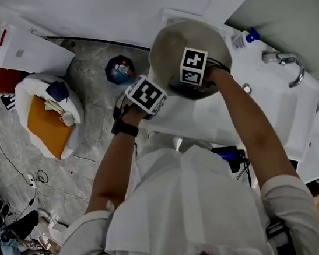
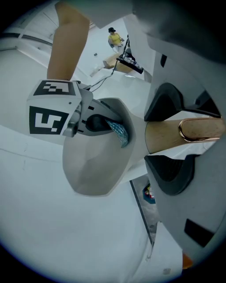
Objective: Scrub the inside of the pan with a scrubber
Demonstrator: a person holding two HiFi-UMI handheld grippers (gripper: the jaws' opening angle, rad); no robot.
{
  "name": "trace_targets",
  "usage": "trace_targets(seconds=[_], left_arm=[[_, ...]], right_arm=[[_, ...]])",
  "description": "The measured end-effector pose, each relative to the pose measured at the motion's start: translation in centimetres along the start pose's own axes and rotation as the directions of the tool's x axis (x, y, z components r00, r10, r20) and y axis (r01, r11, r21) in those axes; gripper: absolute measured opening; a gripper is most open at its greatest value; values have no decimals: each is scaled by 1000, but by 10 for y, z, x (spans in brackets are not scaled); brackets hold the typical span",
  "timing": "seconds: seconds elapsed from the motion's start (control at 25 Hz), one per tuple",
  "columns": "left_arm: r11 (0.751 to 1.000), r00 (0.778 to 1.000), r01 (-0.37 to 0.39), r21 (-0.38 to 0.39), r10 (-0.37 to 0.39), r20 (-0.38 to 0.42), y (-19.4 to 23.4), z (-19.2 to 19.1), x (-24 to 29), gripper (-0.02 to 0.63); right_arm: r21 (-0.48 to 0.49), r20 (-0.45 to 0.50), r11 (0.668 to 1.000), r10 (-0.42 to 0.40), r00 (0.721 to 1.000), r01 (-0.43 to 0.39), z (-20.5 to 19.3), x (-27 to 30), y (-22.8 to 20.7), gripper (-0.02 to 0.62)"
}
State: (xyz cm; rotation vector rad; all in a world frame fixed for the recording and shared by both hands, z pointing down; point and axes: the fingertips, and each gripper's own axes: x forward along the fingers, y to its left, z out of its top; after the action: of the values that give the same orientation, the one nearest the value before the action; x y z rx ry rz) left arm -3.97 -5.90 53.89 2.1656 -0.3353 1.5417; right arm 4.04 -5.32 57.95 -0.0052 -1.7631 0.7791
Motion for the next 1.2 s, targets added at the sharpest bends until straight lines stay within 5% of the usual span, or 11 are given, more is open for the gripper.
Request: trace_targets(seconds=[0.28, 0.52, 0.76, 1.04, 1.2], left_arm=[[1000, 999, 6, 5, -7, 49, -1, 9, 2, 245], [1000, 1000, -5, -16, 5, 28, 2, 6, 0, 238], [1000, 1000, -17, -21, 18, 22, 3, 7, 1, 236], [1000, 1000, -6, -27, 7, 24, 3, 6, 2, 235], [1000, 1000, -11, -30, 11, 23, 3, 6, 2, 235]], right_arm=[[-171, -135, 964, 180, 974, -202, -40, -32, 48, 58], [-193, -285, 966, 111, 952, -170, -63, -24, 20, 58], [-271, -224, 961, -8, 975, -54, -56, -9, -11, 60], [-191, -185, 943, 236, 954, -271, -51, -39, 46, 58], [-203, -4, 970, 132, 991, -130, -21, -17, 28, 58]])
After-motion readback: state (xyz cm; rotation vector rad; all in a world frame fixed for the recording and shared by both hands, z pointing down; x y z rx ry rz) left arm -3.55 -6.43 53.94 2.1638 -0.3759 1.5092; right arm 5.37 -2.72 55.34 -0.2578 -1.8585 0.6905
